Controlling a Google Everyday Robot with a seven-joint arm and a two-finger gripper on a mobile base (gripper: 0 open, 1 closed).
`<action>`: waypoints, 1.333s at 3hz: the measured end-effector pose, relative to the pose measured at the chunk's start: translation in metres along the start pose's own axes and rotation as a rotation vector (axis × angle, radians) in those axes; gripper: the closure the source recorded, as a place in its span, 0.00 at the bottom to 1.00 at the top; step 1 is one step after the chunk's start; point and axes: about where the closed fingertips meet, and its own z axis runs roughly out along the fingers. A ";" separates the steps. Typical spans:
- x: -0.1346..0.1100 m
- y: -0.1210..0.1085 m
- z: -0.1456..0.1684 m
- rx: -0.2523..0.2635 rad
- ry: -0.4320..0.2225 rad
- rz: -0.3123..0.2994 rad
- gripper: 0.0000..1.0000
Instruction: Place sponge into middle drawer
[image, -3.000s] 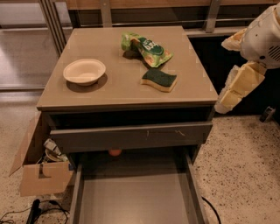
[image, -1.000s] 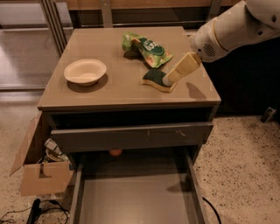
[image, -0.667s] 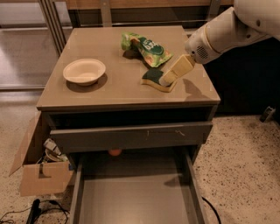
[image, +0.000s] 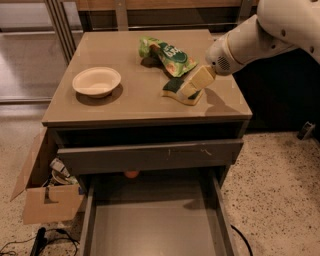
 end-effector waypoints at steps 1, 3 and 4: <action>-0.002 -0.004 0.033 -0.009 0.008 0.008 0.00; 0.002 -0.004 0.079 -0.035 0.039 0.017 0.00; 0.031 -0.008 0.092 -0.041 0.071 0.042 0.00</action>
Offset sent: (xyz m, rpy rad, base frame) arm 0.0491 0.0447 -0.0545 -0.0152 0.0336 -0.0004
